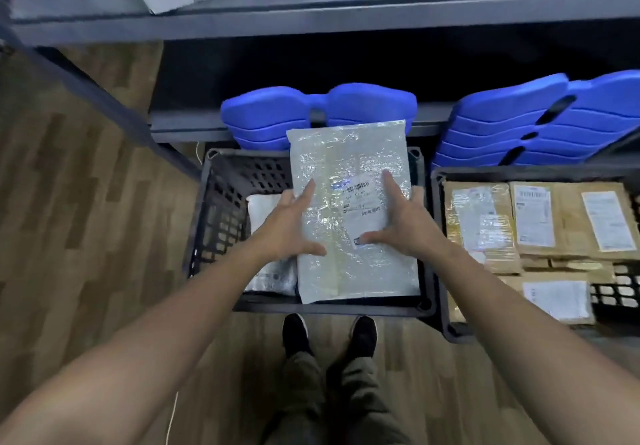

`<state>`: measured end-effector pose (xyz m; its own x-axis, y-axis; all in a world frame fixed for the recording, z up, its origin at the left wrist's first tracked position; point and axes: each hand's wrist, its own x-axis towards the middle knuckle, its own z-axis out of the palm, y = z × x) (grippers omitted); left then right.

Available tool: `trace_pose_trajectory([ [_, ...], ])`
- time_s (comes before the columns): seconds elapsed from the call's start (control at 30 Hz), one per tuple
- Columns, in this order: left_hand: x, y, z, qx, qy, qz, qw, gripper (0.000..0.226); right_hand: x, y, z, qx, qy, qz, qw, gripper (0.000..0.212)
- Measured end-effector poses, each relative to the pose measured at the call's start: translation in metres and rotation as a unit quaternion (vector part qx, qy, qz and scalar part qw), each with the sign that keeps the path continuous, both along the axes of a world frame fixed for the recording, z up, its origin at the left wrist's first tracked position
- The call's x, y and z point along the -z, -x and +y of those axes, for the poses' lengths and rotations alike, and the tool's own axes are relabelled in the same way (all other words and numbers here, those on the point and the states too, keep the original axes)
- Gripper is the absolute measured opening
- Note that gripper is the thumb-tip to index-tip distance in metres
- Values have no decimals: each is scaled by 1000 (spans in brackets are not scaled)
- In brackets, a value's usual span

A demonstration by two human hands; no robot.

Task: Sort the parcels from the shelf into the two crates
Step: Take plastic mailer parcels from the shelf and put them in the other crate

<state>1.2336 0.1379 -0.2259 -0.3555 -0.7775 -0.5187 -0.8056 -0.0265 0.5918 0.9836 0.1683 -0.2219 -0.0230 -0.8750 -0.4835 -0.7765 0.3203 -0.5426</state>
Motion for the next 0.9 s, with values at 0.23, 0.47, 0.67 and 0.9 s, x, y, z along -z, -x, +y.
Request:
trace_pose_trajectory([
  [0.23, 71, 2, 2, 9, -29, -19, 999, 134, 67, -17, 17, 19, -40, 70, 997, 140],
  [0.47, 123, 8, -1, 5, -87, -39, 995, 138, 109, -37, 16, 20, -96, 126, 987, 134],
  [0.67, 183, 14, -10, 48, -92, -91, 990, 141, 148, -35, -1, -64, -125, 192, 971, 126],
  [0.9, 231, 15, -23, 196, 101, -255, 942, 141, 205, -26, -13, -177, -143, 231, 946, 125],
])
